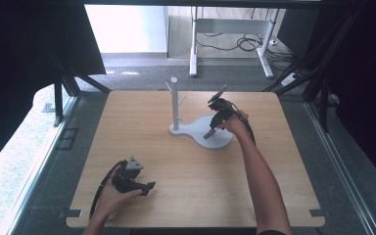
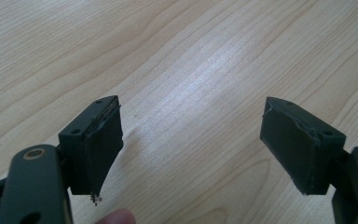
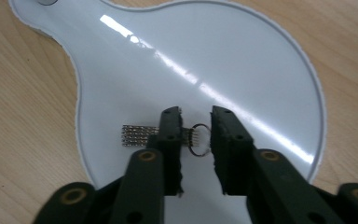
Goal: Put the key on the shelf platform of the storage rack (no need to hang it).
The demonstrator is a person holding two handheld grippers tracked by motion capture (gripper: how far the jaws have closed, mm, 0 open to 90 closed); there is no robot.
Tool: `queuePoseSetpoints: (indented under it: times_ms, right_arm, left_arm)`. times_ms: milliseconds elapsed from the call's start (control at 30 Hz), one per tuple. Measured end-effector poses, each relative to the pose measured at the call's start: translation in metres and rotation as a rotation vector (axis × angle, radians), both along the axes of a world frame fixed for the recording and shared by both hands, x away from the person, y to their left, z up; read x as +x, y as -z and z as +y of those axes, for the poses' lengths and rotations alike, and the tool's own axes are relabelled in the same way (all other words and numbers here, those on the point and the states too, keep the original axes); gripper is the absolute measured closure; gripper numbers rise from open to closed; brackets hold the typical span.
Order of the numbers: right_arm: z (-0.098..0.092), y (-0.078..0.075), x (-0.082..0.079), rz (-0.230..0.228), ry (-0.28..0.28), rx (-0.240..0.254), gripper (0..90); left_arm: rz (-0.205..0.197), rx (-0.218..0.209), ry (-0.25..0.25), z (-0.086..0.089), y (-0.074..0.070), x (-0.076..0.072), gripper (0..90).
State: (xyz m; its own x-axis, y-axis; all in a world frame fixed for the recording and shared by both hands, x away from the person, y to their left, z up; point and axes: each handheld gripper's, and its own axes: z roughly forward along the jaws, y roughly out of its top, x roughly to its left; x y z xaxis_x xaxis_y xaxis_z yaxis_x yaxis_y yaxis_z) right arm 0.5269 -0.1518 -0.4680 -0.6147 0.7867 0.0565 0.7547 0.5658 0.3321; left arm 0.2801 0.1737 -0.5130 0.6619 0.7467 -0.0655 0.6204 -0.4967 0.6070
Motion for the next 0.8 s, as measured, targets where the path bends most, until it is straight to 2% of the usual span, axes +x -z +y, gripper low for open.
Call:
queuePoseSetpoints:
  times_ms: [133,267,367,500,700,733,767,800]
  right_arm:
    - [-0.004,-0.006,-0.004,-0.042,0.000,0.013,60.7]
    - [-0.008,-0.014,-0.010,-0.061,-0.004,0.049,57.2]
    - [-0.011,-0.018,-0.017,-0.065,-0.020,0.055,55.1]
    - [-0.020,-0.025,-0.034,-0.086,-0.054,0.086,53.5]
    - [-0.042,-0.033,-0.059,-0.103,-0.059,0.121,52.9]
    - [-0.042,-0.033,-0.059,-0.103,-0.059,0.121,52.9]
    - [-0.050,-0.033,-0.069,-0.107,-0.068,0.129,52.3]
    - [-0.050,-0.033,-0.069,-0.107,-0.068,0.129,52.3]
  left_arm:
    - [0.003,-0.001,0.001,-0.001,0.000,0.000,21.3]
    - [0.003,0.003,0.002,-0.002,0.001,0.000,21.3]
    - [0.000,0.008,0.006,-0.003,0.001,0.000,21.3]
    - [0.001,0.009,0.004,-0.004,0.001,0.000,21.3]
    - [-0.001,0.001,0.007,-0.006,-0.001,-0.002,21.3]
    - [-0.001,0.001,0.007,-0.006,-0.001,-0.002,21.3]
    - [-0.001,0.003,0.007,-0.006,-0.001,-0.003,21.3]
    - [-0.003,0.004,0.007,-0.007,-0.001,-0.003,21.3]
